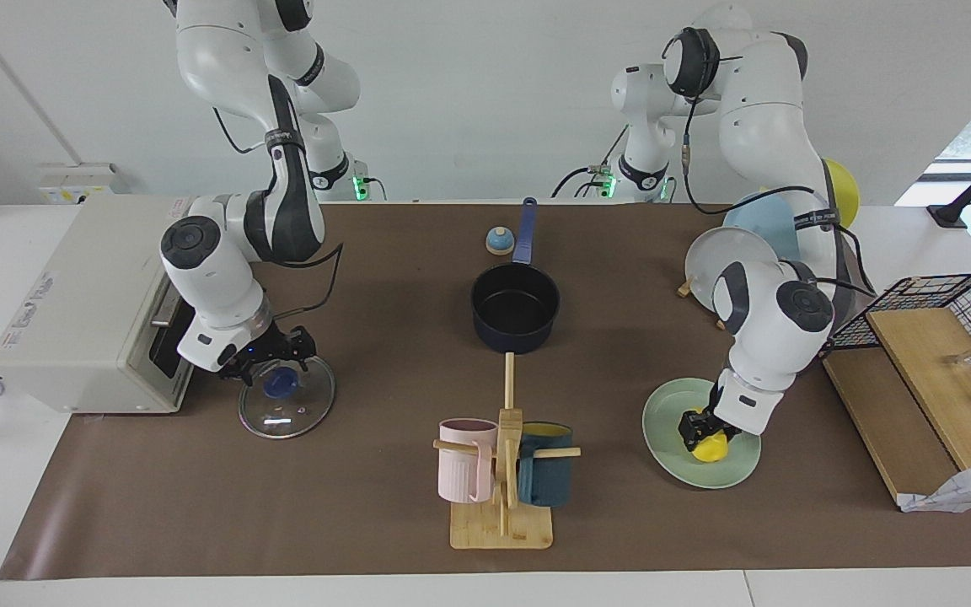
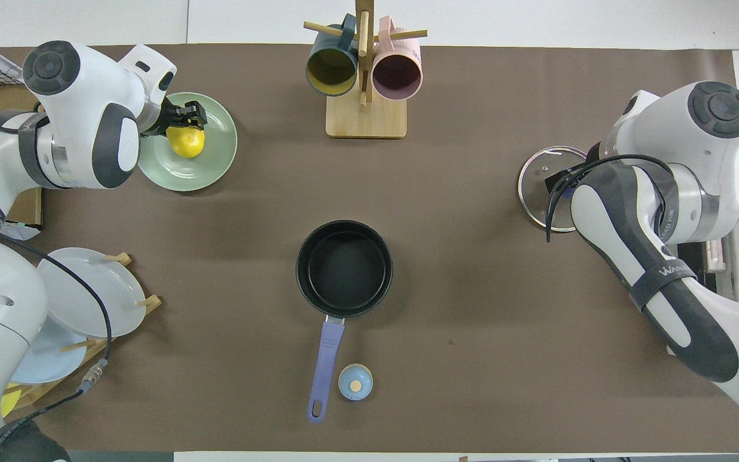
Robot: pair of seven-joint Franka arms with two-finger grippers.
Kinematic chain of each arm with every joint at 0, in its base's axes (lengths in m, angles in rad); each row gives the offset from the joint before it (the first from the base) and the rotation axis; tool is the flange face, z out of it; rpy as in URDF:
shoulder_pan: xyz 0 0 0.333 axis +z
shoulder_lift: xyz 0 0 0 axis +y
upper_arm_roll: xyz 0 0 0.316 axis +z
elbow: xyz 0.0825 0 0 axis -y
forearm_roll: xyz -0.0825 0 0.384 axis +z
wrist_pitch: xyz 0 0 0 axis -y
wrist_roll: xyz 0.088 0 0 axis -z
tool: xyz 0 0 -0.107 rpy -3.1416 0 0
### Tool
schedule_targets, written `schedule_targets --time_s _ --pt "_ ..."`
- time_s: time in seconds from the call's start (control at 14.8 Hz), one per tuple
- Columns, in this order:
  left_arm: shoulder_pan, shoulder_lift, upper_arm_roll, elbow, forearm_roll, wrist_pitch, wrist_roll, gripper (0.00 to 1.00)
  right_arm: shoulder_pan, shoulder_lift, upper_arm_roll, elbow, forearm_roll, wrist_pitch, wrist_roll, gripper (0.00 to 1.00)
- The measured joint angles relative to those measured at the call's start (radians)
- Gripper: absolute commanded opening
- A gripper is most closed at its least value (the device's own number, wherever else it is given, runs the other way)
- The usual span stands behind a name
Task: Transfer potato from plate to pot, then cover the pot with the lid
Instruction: 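Carry the potato over the black pot with the left gripper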
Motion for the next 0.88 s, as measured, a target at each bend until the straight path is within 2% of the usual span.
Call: schedule_targets --time_s 0.2,0.34,0.54,0.74,0.88 --pt "-0.003 -0.042 -0.007 0.026 0.0 -0.103 -0.035 0.0 -0.001 0.024 0.0 0.0 0.0 0.03 -0.048 1.0" --pt "-0.017 -0.135 -0.016 0.028 -0.001 -0.244 -0.091 0.0 -0.002 0.027 -0.001 0.001 0.0 0.041 -0.059 1.0" --pt "-0.1 -0.295 -0.022 0.005 -0.024 -0.419 -0.224 0.0 -0.002 0.032 -0.001 0.001 0.0 0.046 -0.06 1.0" --pt "-0.231 -0.413 -0.026 -0.094 -0.033 -0.46 -0.387 0.0 -0.003 0.04 -0.002 0.001 0.0 0.047 -0.06 1.0" --pt "-0.323 -0.463 -0.027 -0.206 -0.036 -0.393 -0.483 0.0 -0.003 0.043 -0.002 0.001 0.0 0.047 -0.06 1.0"
